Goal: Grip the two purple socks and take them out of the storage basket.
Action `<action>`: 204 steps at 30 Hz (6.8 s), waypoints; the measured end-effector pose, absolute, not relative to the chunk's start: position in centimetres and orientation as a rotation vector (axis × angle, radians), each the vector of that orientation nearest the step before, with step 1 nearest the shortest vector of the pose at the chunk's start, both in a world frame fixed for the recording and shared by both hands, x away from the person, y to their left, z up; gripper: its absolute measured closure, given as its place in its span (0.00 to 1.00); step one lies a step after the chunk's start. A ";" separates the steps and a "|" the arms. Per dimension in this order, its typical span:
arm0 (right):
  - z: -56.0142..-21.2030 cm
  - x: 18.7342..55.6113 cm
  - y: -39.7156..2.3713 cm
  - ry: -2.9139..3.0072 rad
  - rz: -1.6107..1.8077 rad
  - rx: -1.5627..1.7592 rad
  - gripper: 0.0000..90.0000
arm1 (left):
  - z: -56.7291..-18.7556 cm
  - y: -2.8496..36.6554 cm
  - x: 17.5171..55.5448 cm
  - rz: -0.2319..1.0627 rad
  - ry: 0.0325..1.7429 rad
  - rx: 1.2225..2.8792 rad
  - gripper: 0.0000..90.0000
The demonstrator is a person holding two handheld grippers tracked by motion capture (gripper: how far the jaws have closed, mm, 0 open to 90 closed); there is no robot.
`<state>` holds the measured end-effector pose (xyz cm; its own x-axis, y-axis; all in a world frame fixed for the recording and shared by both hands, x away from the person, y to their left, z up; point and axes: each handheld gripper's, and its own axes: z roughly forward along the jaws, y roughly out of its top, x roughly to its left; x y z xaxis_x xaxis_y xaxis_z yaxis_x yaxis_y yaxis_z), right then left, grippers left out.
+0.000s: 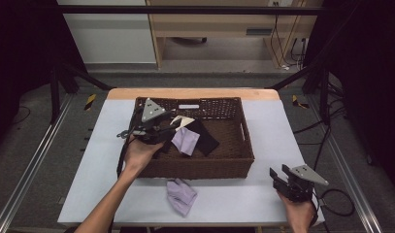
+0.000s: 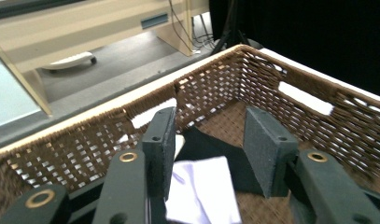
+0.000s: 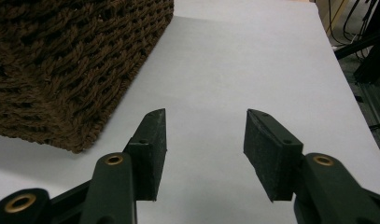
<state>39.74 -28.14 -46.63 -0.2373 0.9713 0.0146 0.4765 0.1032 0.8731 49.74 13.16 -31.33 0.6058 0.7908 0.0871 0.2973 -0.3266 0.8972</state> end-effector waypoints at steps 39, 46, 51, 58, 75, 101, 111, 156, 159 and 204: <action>-47.0 40.1 -28.1 1.813 1.054 1.422 0.54 | -39.2 7.3 56.7 0.567 1.023 2.162 0.52; -47.0 40.1 -28.1 1.815 1.059 1.430 0.54 | -39.9 7.0 57.2 0.545 1.047 2.238 0.49; -47.0 40.2 -28.0 1.818 1.061 1.432 0.53 | -40.5 6.4 57.4 0.556 1.042 2.300 0.44; -47.1 40.3 -28.0 1.827 1.054 1.433 0.53 | -41.2 6.3 57.8 0.483 1.073 2.346 0.41; -47.1 40.4 -27.9 1.838 1.054 1.436 0.53 | -41.4 6.1 58.0 0.399 1.147 2.401 0.80; -47.0 40.0 -28.6 1.819 1.065 1.450 0.54 | -35.7 9.5 54.1 0.551 0.961 1.951 0.92; -47.0 40.1 -28.6 1.819 1.059 1.442 0.58 | -33.0 11.7 50.5 0.548 0.875 1.835 0.92; -46.8 39.9 -28.2 1.840 1.065 1.405 0.73 | -30.4 18.5 36.6 0.567 0.624 1.746 0.92; -46.8 39.9 -28.1 1.838 1.068 1.416 0.70 | -31.3 18.6 35.8 0.550 0.620 1.767 0.92; -47.6 40.2 -28.3 1.835 1.039 1.456 0.49 | -41.7 21.9 36.8 0.483 0.893 1.950 0.44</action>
